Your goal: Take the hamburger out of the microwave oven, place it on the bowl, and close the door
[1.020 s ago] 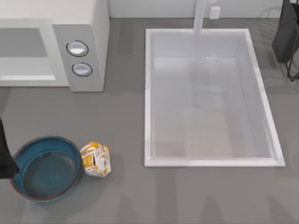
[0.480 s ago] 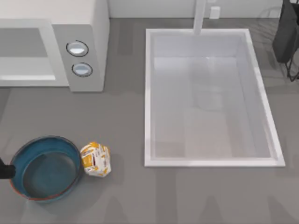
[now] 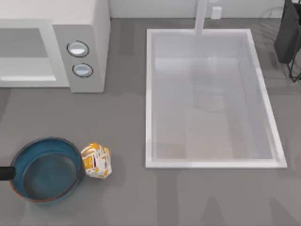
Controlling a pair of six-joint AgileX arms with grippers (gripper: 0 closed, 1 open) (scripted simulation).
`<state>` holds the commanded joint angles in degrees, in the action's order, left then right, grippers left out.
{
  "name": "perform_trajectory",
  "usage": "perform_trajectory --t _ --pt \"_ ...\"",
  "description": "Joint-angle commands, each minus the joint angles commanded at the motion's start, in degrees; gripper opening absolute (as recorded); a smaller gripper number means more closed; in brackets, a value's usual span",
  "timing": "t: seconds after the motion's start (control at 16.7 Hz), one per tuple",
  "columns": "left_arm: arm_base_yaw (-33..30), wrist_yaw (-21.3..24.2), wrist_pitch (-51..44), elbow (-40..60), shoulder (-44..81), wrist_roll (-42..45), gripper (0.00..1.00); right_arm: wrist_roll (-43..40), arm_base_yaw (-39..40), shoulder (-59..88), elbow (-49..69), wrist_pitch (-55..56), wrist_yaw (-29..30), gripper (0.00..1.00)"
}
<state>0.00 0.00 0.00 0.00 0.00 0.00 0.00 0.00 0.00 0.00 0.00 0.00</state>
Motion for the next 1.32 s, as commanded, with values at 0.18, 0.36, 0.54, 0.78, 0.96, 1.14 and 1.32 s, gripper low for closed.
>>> perform_trajectory --t 0.18,0.36,0.54,0.78,0.96,1.14,1.32 --pt "0.0 0.0 0.0 0.0 0.0 0.0 0.00 0.0 0.0 0.0 0.0 0.0 0.0 1.00" --pt "0.0 0.0 0.0 0.0 0.0 0.0 0.00 0.0 0.0 0.0 0.0 0.0 0.0 1.00" --pt "-1.0 -1.0 0.2 0.3 0.5 0.0 0.00 0.0 0.0 0.0 0.0 0.0 0.0 1.00" --pt "-7.9 -7.9 0.9 1.6 2.6 0.0 0.00 0.0 0.0 0.0 0.0 0.0 0.0 1.00" --pt "-10.3 -10.3 1.2 2.2 3.4 0.0 0.00 0.0 0.0 0.0 0.0 0.0 0.0 1.00" --pt "-10.1 -10.1 1.2 1.9 3.2 0.0 0.00 0.0 0.0 0.0 0.0 0.0 0.0 1.00" --pt "-12.6 -12.6 0.3 2.6 2.9 0.0 0.00 0.0 0.0 0.0 0.0 0.0 0.0 1.00"
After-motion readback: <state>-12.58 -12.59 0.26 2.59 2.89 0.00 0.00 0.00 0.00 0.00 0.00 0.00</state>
